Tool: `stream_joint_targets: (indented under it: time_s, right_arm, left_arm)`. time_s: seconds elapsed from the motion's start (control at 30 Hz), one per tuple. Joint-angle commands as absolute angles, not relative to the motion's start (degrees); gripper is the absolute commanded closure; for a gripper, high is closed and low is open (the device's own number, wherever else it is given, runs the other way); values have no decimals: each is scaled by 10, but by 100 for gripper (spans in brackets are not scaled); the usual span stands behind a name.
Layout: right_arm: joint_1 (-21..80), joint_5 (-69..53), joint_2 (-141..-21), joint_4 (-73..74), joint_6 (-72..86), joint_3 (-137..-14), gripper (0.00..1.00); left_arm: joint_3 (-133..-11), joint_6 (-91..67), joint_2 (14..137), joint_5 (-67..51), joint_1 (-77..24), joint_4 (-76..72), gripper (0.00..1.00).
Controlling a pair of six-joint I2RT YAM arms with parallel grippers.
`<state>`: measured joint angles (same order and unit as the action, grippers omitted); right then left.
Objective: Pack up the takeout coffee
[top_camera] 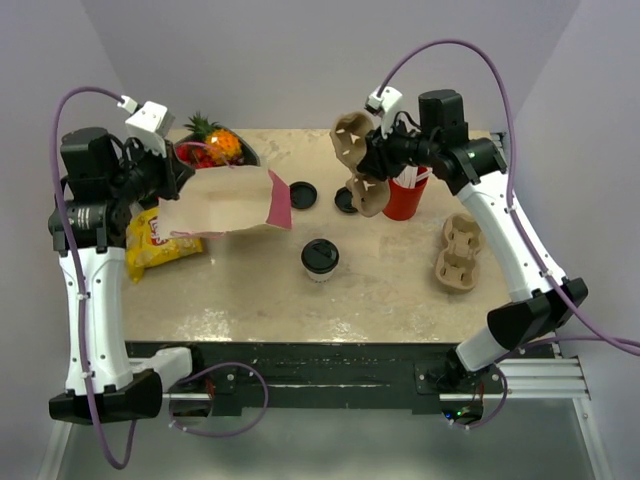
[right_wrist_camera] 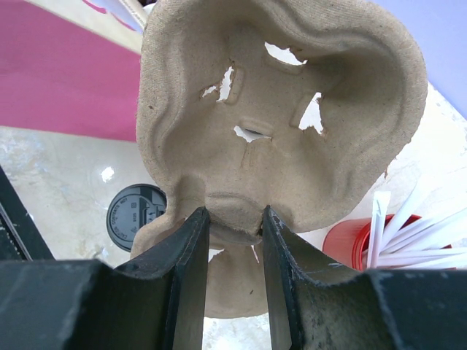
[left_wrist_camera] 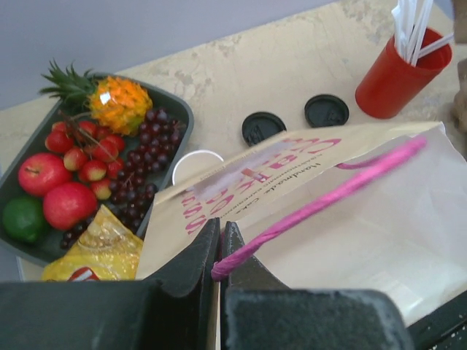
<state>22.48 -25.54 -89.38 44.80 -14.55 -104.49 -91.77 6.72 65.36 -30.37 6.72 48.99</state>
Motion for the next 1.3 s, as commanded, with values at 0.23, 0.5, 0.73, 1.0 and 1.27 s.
stream_joint_targets:
  time_s: [0.23,0.5,0.73,1.0,1.27]
  right_arm:
    - [277,-332,-854,460,-227,-1080,69]
    - [343,-316,-827,465,-277,-1069,70]
    - [394,-302,-837,449,-278,-1119,70]
    - [457,-304,-846,439,-294,-1196,70]
    - [525,-269,-821,403,-306,-1183,68]
  left_arm:
    - [-767,55,582,-294,57,546,100]
    - [-841,61,566,-274,58,598,100]
    - [-877,59,546,-300,77,610,100]
    - [-737,38,500,-349,81,560,100]
    - [-837,34,526,-367,109,596,100]
